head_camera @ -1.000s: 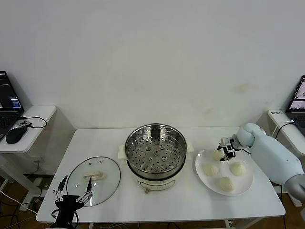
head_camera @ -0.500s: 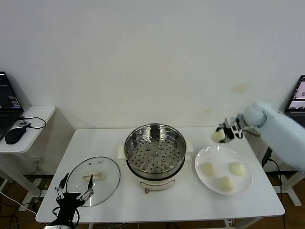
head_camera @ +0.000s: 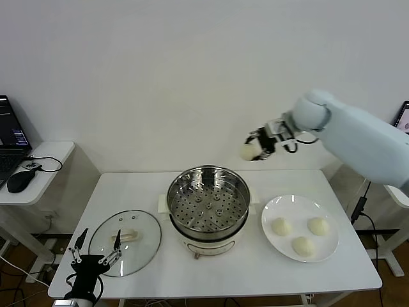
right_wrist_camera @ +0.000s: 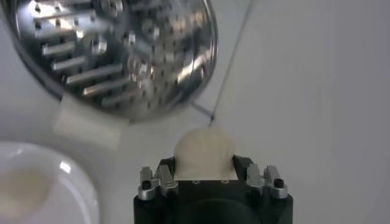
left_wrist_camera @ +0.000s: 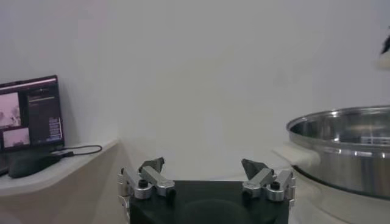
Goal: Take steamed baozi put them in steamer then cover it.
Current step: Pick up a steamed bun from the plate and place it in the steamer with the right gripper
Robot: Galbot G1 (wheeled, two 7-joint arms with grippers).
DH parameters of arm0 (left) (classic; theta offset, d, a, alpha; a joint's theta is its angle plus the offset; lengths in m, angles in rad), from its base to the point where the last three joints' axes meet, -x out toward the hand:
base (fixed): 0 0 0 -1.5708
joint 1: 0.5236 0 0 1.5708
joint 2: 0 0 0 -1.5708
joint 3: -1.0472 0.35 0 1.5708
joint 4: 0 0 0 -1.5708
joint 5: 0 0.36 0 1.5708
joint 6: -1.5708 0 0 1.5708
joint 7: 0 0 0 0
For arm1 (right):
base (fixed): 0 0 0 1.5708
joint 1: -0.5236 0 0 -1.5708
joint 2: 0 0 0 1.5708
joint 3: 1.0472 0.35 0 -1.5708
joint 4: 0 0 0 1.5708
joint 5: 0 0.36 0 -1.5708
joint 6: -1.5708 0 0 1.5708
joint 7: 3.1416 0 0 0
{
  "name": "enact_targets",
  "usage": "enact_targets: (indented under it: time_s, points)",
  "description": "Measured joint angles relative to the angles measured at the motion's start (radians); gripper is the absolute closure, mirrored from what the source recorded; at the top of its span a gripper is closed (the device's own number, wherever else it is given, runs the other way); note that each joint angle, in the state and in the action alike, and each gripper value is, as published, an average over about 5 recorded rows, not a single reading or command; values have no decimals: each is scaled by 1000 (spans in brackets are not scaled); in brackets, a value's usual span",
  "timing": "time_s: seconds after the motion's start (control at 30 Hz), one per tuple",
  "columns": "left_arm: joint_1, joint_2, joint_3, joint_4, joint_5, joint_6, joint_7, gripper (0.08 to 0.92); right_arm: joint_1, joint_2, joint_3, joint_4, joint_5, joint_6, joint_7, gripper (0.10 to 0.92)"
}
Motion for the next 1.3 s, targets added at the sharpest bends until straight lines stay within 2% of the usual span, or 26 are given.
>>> enact_targets:
  time_s: [0.4,1.0,1.17,1.3]
  points:
    - [5,-12,-12,-10,-6,-1,0,177,-6,136,-139,-48,-121,198,65,423]
    - [-6,-18,-4,-13,-4,-2,0,177,-92,226,-148,-181,-356,408,159,412]
    - [-3,-20,-6,-22,-3,-2,-1,177,-104,234,-137,-206,-389,432,178,315]
    - [-1,-20,-9,-26,-3,-2,-1,177,-90,222,-143,-193,-352,415,170,227]
